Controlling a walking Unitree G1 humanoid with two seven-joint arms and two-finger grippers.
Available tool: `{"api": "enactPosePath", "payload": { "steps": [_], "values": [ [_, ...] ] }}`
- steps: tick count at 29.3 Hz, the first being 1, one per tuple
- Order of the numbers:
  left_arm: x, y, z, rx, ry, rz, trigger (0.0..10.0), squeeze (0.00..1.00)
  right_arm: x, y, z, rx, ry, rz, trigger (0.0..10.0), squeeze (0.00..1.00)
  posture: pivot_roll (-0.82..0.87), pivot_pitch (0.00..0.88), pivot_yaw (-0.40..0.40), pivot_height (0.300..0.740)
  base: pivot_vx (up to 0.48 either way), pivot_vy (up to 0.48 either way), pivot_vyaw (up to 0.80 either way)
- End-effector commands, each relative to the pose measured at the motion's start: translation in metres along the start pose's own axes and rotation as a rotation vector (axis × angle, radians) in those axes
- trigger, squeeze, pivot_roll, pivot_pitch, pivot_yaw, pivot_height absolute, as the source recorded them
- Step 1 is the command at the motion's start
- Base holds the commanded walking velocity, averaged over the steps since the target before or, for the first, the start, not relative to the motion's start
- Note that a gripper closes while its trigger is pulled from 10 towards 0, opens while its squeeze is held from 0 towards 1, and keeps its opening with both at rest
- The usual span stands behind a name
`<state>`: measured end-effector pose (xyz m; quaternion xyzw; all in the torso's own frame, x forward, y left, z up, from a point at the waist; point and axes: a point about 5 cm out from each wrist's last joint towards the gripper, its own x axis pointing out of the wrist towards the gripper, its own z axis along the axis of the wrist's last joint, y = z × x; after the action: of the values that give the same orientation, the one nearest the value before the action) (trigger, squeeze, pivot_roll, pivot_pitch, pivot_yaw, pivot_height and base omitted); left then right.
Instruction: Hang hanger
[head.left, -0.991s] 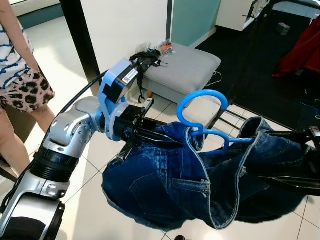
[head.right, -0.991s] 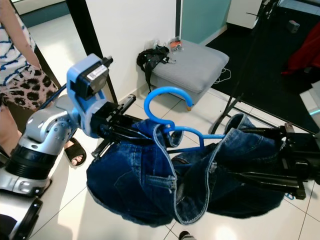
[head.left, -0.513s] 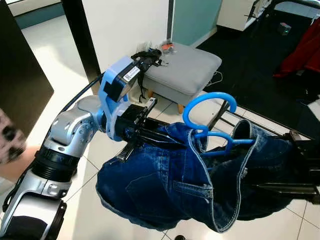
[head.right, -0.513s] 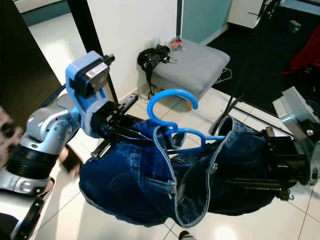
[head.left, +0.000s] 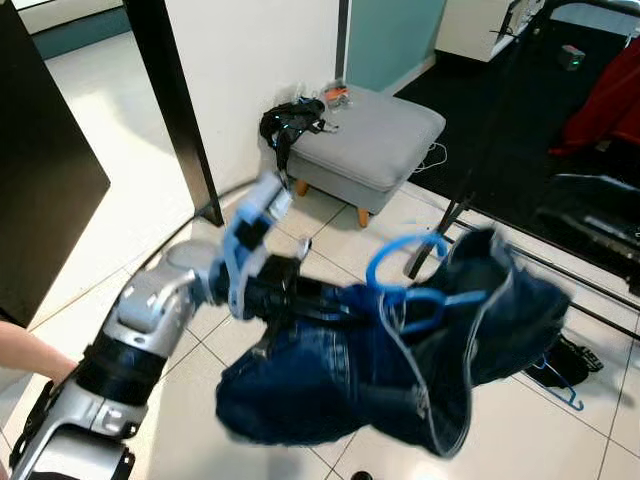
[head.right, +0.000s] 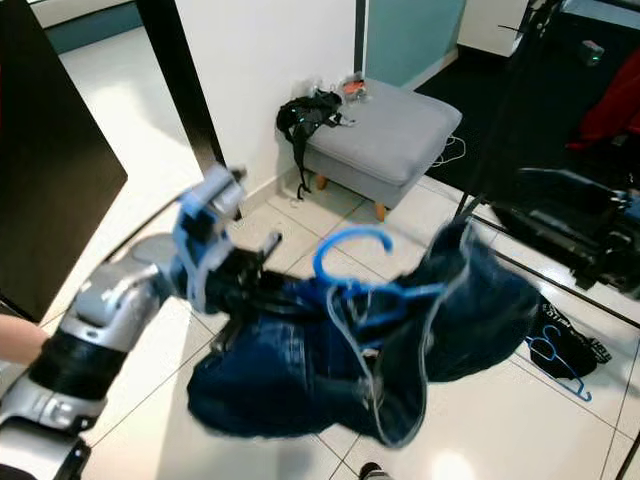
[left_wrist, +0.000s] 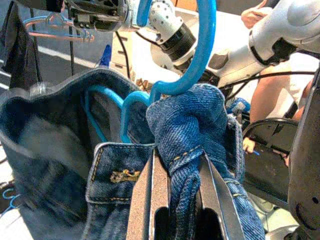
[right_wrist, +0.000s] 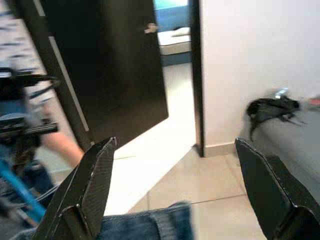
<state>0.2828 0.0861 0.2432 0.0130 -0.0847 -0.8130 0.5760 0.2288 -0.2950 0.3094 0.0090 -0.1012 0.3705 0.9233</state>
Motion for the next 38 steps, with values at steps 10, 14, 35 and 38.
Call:
{"api": "enactPosePath", "payload": {
  "steps": [10, 14, 35, 38],
  "values": [
    [-0.008, 0.007, -0.007, 0.07, 0.039, 0.188, 10.0, 0.0, -0.014, -0.014, -0.012, 0.061, -0.104, -0.352, 10.0, 0.0, -0.09, 0.178, 0.037, 0.74, 0.0, 0.0, 0.0],
    [0.001, 0.014, -0.026, 0.089, 0.06, 0.473, 10.0, 0.0, -0.003, 0.004, -0.058, 0.21, -0.092, -0.478, 10.0, 0.0, -0.1, 0.173, 0.044, 0.74, 0.0, 0.0, -0.77],
    [-0.076, -0.001, -0.098, -0.021, 0.227, 1.398, 10.0, 0.0, -0.036, 0.036, -0.177, 0.319, 0.27, -0.952, 10.0, 0.0, -0.09, 0.163, 0.016, 0.74, 0.0, 0.0, -0.79],
    [-0.082, -0.007, -0.103, -0.056, 0.194, 1.458, 10.0, 0.0, -0.041, 0.035, -0.181, 0.306, 0.29, -0.987, 10.0, 0.0, -0.1, 0.164, 0.011, 0.74, 0.0, 0.0, -0.8]
  ]
}}
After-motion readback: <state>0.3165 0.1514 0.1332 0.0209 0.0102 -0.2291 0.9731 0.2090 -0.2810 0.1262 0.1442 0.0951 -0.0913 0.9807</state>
